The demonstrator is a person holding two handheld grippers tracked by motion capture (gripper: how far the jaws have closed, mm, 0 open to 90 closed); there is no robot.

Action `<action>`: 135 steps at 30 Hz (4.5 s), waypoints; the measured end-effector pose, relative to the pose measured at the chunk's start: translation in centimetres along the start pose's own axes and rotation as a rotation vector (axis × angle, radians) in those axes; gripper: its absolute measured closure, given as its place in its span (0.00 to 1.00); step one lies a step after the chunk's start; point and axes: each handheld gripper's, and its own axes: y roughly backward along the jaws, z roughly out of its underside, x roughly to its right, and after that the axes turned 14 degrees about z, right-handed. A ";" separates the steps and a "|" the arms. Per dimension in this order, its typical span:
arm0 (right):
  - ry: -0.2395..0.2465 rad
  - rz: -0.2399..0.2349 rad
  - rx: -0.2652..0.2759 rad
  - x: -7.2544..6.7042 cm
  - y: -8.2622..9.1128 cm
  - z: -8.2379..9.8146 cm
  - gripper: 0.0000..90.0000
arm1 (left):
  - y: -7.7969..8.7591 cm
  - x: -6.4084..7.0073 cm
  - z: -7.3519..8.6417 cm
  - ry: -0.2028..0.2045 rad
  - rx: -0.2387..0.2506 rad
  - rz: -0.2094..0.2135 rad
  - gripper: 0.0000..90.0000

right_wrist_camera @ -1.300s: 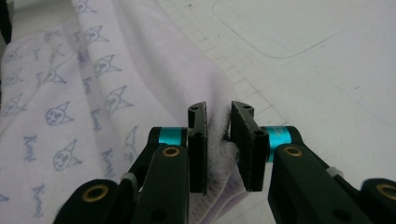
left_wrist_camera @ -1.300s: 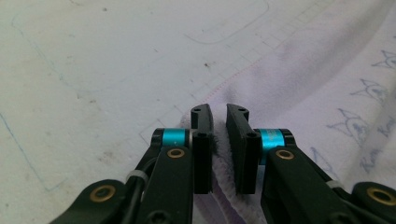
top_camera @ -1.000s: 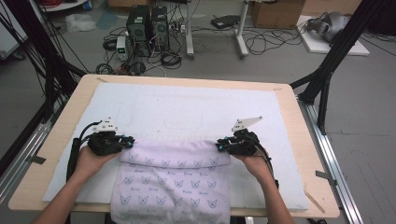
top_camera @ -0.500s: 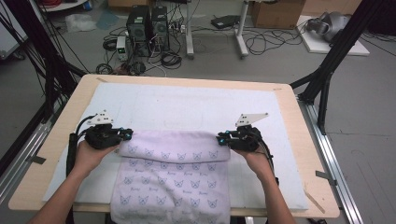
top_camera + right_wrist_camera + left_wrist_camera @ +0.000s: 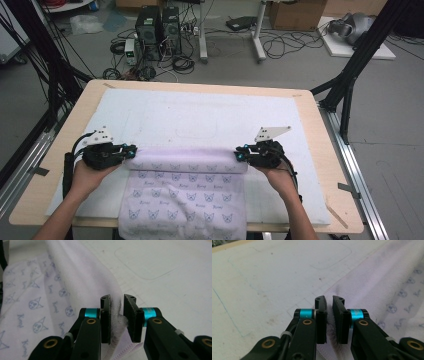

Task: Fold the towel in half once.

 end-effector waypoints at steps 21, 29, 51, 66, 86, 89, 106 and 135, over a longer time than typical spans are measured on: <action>0.071 -0.180 -0.004 -5.6 3.6 4.8 0.82 | 2.3 6.3 4.8 -0.087 -0.050 0.116 0.86; 0.016 -0.138 0.052 -2.9 3.8 3.9 0.71 | 2.2 3.7 2.2 -0.057 0.009 0.065 0.70; -0.022 -0.101 -0.144 1.4 -4.3 3.5 0.91 | -3.4 -1.5 2.0 0.003 -0.148 0.025 0.91; -0.021 0.170 -0.139 7.9 -2.5 -4.0 0.96 | -4.5 -6.0 -9.2 -0.051 -0.064 -0.165 0.95; -0.067 0.130 -0.132 7.8 -4.6 -2.9 0.57 | -4.6 -7.4 -5.9 0.078 -0.054 -0.095 0.59; -0.081 0.102 -0.102 6.5 -4.4 -1.8 0.56 | -4.8 -6.4 -5.0 0.057 -0.060 -0.051 0.56; -0.074 0.020 -0.168 4.6 -5.1 1.4 0.95 | -6.0 -5.0 -3.0 0.042 -0.133 0.059 1.00; -0.068 0.005 -0.137 4.8 -4.5 1.3 0.94 | -9.0 -6.4 -5.4 0.090 -0.184 -0.060 0.83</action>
